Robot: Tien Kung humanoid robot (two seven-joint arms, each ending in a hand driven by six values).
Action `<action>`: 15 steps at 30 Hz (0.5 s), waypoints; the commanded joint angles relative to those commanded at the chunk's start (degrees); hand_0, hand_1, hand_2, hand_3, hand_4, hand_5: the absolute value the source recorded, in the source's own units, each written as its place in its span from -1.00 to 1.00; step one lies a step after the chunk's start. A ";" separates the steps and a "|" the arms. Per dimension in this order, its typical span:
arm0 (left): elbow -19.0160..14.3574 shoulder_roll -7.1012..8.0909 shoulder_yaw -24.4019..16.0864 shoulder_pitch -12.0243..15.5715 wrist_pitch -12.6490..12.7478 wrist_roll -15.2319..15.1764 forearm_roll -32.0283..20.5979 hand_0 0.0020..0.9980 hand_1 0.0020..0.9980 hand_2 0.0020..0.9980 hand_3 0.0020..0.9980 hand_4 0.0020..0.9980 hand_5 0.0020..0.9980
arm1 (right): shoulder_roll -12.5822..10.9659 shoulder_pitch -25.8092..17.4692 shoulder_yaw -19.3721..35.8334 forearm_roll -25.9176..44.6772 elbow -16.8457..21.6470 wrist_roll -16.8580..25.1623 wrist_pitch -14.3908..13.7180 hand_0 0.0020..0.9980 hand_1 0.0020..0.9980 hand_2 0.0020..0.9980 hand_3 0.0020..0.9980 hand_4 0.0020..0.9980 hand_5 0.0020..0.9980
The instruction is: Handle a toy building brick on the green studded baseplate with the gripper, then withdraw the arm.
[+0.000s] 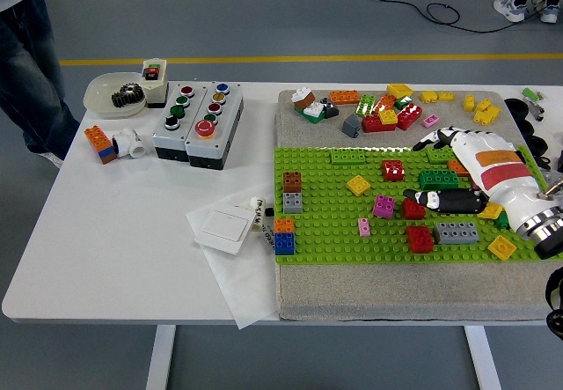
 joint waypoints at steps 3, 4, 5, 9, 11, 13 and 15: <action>-0.02 0.04 0.02 0.01 -0.02 0.01 0.00 0.49 0.50 0.57 0.20 0.25 0.31 | 0.46 1.78 -2.30 -0.25 -0.82 0.04 0.45 0.22 0.24 0.39 0.28 0.99 -0.34; -0.03 0.05 0.06 0.01 -0.01 -0.01 -0.06 0.49 0.50 0.57 0.20 0.25 0.31 | 0.66 2.62 -3.45 -0.30 -1.17 0.03 0.60 0.22 0.24 0.39 0.28 0.99 -0.34; -0.03 0.05 0.07 0.01 -0.01 -0.02 -0.07 0.49 0.50 0.57 0.20 0.25 0.31 | 0.71 2.82 -3.74 -0.32 -1.26 0.03 0.63 0.22 0.24 0.39 0.28 0.99 -0.34; -0.10 0.12 0.32 -0.11 0.11 -0.14 -0.53 0.49 0.50 0.57 0.20 0.25 0.31 | 1.83 6.18 -7.75 -2.37 -3.63 -0.28 1.83 0.18 0.23 0.38 0.29 0.98 -0.35; -0.14 0.16 0.53 -0.18 0.19 -0.27 -0.85 0.49 0.50 0.57 0.20 0.25 0.31 | 2.54 8.05 -10.02 -3.88 -5.13 -0.37 2.58 0.18 0.23 0.38 0.29 0.98 -0.35; -0.14 0.18 0.67 -0.22 0.27 -0.37 -1.17 0.49 0.50 0.57 0.20 0.25 0.31 | 3.43 9.93 -12.18 -5.08 -6.89 -0.52 3.29 0.17 0.24 0.37 0.28 0.97 -0.36; -0.14 0.19 0.77 -0.28 0.30 -0.41 -1.32 0.49 0.50 0.57 0.20 0.25 0.31 | 4.23 11.16 -13.71 -5.45 -8.29 -0.88 3.13 0.17 0.24 0.37 0.28 0.97 -0.36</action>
